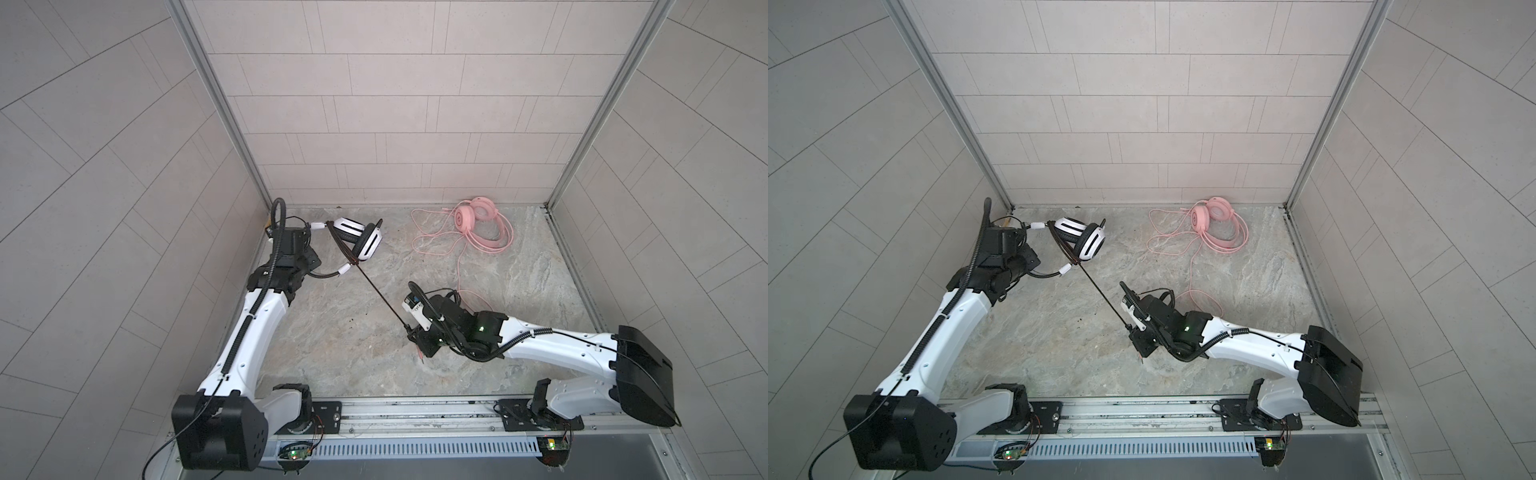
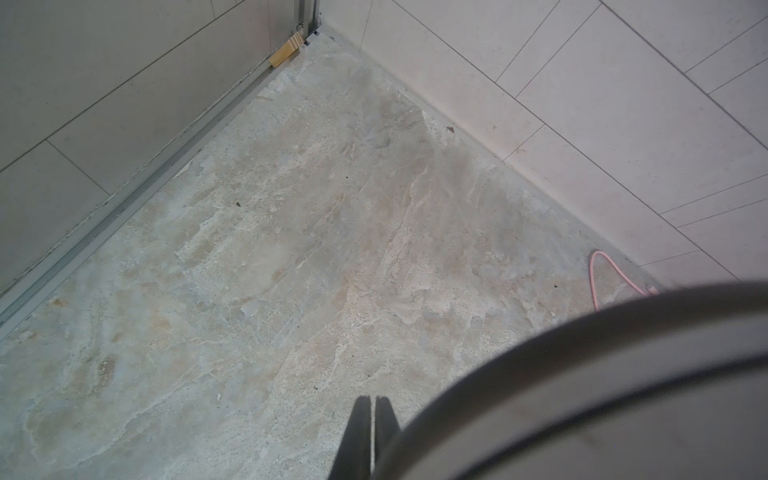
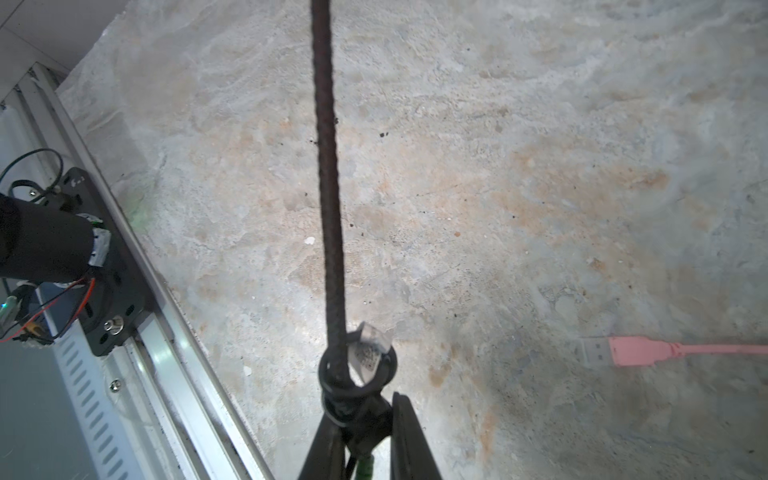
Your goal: Wrap the headphones
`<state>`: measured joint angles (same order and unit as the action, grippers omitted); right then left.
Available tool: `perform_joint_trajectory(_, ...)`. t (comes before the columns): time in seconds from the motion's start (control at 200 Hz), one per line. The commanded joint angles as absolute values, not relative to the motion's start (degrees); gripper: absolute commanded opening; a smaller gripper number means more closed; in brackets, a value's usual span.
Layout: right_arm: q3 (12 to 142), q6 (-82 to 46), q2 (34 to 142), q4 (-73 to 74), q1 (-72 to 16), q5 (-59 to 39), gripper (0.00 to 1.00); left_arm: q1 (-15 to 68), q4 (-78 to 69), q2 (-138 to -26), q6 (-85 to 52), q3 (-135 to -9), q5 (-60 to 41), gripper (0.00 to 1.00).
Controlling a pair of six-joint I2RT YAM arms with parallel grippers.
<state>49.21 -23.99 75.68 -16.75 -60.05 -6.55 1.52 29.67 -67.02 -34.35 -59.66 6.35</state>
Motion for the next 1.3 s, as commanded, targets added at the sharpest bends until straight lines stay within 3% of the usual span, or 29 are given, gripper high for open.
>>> perform_joint_trajectory(0.0,52.18,-22.88,71.85,-28.56,-62.37,-1.46,0.0,1.2,25.01,-67.01,-38.27,-63.54,11.85,0.0)
perform_joint_trajectory(0.265,59.99,-14.65,62.94,-30.78,-62.8,8.54,0.0,8.02,29.07,-68.61,-32.09,-64.37,18.44,0.0)
perform_joint_trajectory(0.38,66.02,-12.21,63.57,-33.19,-61.66,10.44,0.0,16.11,32.04,-71.33,-28.38,-66.76,25.3,0.0)
perform_joint_trajectory(0.761,81.01,-6.76,67.51,-35.51,-56.91,9.43,0.0,39.7,38.91,-79.4,-17.8,-70.61,32.87,0.0)
perform_joint_trajectory(1.011,81.64,-7.09,69.94,-32.13,-45.38,0.87,0.0,44.56,42.11,-76.47,-15.66,-69.28,22.2,0.0)
perform_joint_trajectory(1.296,77.79,-9.18,72.68,-28.35,-36.64,-6.89,0.0,44.65,31.16,-63.39,-13.19,-59.3,3.56,0.0)
